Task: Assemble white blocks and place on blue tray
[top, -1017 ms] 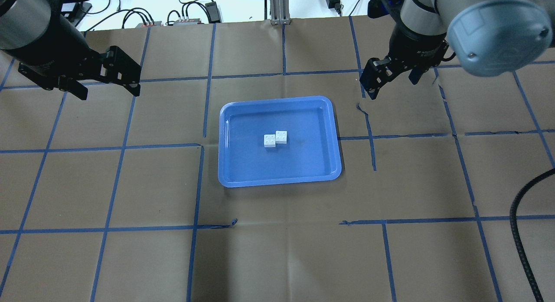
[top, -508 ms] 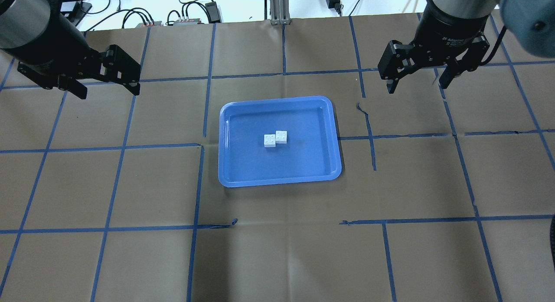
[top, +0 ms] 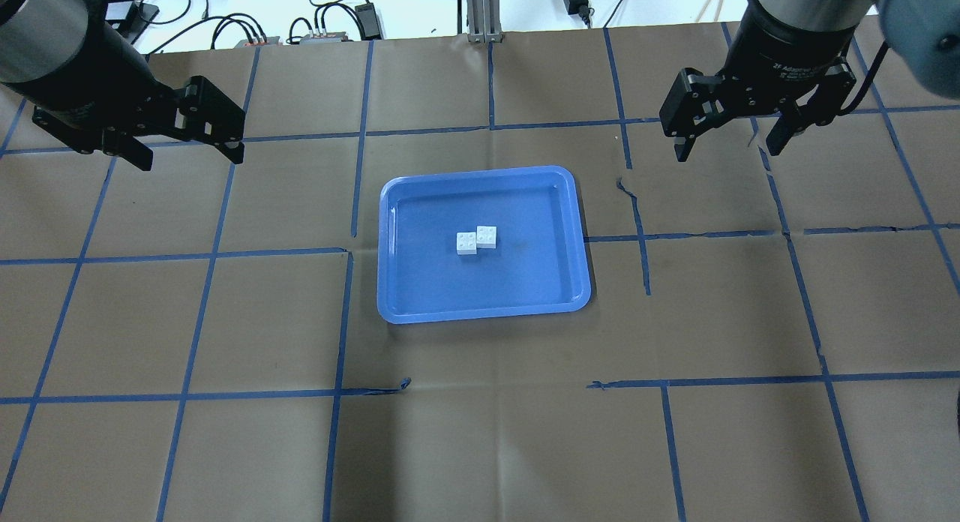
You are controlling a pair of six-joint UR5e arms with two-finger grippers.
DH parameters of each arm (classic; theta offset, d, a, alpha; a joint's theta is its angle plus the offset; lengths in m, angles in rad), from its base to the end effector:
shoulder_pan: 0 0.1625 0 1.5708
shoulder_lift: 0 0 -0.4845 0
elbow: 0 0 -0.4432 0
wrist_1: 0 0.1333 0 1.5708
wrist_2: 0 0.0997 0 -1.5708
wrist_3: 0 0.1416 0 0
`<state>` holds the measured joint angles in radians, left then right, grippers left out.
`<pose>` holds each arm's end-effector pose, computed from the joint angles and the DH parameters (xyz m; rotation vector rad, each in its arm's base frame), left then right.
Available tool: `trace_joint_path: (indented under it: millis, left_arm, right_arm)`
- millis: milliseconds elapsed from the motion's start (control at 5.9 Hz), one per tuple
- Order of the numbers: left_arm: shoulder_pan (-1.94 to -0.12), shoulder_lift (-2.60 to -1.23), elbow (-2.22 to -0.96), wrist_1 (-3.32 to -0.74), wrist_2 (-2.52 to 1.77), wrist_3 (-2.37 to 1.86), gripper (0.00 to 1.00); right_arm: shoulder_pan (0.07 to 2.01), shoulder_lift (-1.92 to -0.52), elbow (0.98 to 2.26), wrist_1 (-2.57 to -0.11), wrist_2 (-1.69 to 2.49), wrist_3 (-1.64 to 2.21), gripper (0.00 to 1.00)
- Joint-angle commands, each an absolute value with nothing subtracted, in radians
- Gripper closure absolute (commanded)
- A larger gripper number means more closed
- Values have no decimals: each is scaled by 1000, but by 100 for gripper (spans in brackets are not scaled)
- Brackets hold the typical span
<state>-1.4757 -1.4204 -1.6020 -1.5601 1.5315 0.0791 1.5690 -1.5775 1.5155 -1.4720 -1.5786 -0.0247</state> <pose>-0.0922 -0.4956 0.5668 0.0209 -3.1069 0.2066 0.1312 -0.5338 0.5293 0.0361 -3.1335 -0.0578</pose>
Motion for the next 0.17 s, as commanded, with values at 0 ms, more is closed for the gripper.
trace_joint_path:
  millis: [0]
  left_arm:
    - [-1474, -1420, -1601, -1560, 1529, 80, 1]
  right_arm:
    - [1575, -1577, 1517, -1474, -1580, -26, 0]
